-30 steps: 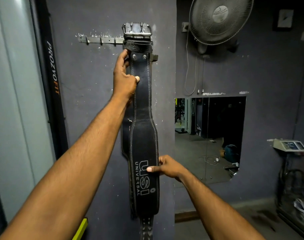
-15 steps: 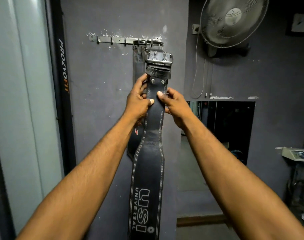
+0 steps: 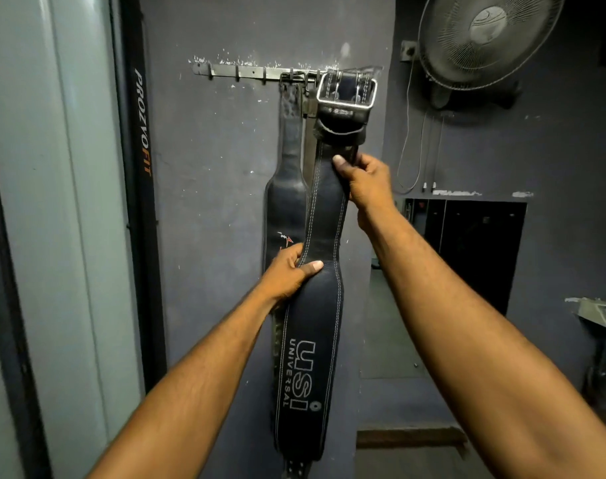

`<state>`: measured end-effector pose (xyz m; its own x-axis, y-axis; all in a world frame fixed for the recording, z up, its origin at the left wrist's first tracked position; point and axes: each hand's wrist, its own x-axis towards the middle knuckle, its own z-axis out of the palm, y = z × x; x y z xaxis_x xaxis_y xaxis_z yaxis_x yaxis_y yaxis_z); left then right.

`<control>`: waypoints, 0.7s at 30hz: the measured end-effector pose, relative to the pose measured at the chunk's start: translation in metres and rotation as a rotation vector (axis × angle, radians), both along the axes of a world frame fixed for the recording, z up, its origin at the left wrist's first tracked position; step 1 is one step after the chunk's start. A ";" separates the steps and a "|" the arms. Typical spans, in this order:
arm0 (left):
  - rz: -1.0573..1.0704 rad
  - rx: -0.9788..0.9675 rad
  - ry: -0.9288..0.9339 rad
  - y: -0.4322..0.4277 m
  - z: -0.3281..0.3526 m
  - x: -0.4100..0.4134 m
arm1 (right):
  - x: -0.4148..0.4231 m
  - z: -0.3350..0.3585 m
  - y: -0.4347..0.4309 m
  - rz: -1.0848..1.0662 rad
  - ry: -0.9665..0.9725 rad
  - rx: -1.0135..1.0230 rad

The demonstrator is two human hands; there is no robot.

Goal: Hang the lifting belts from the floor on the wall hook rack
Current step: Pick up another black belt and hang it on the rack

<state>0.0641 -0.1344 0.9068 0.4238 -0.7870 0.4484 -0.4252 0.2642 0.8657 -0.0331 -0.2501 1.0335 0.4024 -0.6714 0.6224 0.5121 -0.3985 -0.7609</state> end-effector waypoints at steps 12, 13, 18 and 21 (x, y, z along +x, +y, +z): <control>-0.120 0.185 0.076 -0.006 -0.040 0.022 | -0.001 0.006 -0.019 -0.062 -0.047 0.068; -0.157 0.243 0.077 -0.004 -0.045 0.023 | -0.003 0.009 -0.020 -0.066 -0.051 0.070; -0.110 0.270 0.018 -0.006 -0.061 0.017 | -0.010 0.015 -0.023 -0.079 -0.044 0.051; -0.148 0.390 -0.061 -0.003 -0.069 0.016 | -0.013 0.005 -0.026 -0.082 -0.011 0.055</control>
